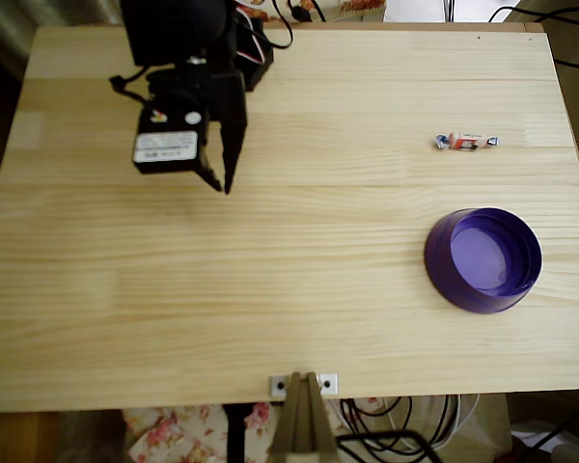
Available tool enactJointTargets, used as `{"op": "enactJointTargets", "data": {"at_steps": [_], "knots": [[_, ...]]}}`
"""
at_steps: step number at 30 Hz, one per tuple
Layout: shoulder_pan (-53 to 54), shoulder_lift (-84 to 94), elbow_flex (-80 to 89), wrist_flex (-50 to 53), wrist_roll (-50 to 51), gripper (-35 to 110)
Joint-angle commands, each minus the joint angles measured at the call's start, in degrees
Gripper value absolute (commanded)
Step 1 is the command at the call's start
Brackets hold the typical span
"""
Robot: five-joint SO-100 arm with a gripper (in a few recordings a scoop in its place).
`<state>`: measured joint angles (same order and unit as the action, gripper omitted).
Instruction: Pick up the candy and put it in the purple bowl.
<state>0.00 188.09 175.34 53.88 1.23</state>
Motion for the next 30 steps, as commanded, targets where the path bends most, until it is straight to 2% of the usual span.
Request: {"op": "enactJointTargets", "data": {"at_steps": [1, 30], "knots": [[1.05, 0.97, -1.32, 1.14, 0.97, 0], [0.18, 0.97, -1.32, 1.14, 0.0, 0]]}}
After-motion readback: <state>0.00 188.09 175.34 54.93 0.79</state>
